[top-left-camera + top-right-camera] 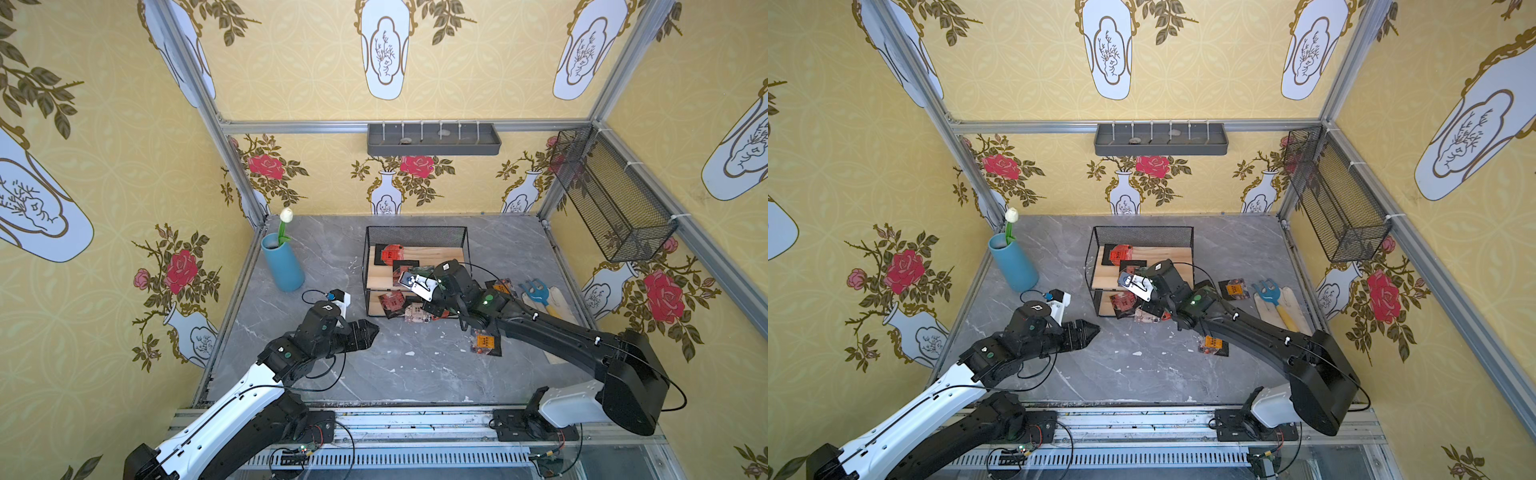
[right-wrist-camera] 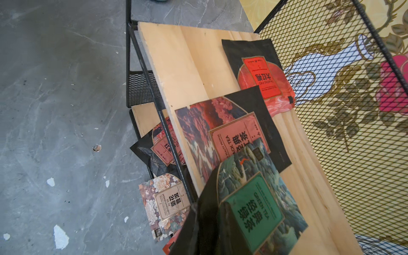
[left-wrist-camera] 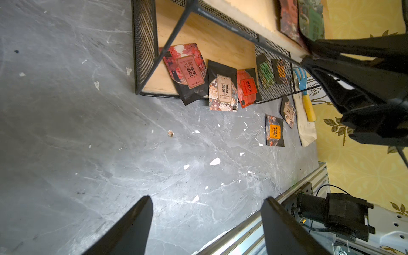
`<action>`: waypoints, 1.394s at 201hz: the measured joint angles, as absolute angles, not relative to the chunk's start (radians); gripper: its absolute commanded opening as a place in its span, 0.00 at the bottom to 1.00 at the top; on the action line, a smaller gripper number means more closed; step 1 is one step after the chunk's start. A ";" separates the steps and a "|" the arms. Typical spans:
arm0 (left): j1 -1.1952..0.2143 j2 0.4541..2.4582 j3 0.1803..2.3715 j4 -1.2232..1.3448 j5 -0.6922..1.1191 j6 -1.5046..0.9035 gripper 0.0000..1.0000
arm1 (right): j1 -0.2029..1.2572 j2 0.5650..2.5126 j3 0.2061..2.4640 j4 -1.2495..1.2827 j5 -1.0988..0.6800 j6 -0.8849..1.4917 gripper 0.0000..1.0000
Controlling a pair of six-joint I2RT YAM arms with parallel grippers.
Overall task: Remove the tea bags from the shelf
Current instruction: Pick up the tea bag from the shelf, then place the tea bag at the center of the board.
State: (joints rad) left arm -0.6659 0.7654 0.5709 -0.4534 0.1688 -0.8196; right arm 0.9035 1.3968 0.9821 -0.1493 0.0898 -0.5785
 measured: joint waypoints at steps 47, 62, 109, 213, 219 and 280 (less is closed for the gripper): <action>-0.666 0.767 0.571 -0.453 0.169 -0.820 0.86 | 0.910 1.388 0.995 -0.156 0.126 -0.580 0.00; -0.666 0.767 0.571 -0.453 0.169 -0.820 0.86 | 0.916 1.383 0.997 -0.150 0.155 -0.584 0.00; -0.666 0.768 0.571 -0.453 0.169 -0.820 0.86 | 0.947 1.352 0.994 -0.089 0.277 -0.615 0.00; -0.666 0.782 0.594 -0.450 0.207 -0.818 0.86 | 1.216 1.193 0.995 -0.086 0.564 -0.635 0.00; -0.666 0.783 0.595 -0.450 0.210 -0.818 0.86 | 1.242 1.185 0.995 -0.089 0.590 -0.624 0.00; -0.709 0.805 0.607 -0.445 0.226 -0.812 0.86 | 1.493 1.205 1.068 -0.350 0.863 -0.322 0.00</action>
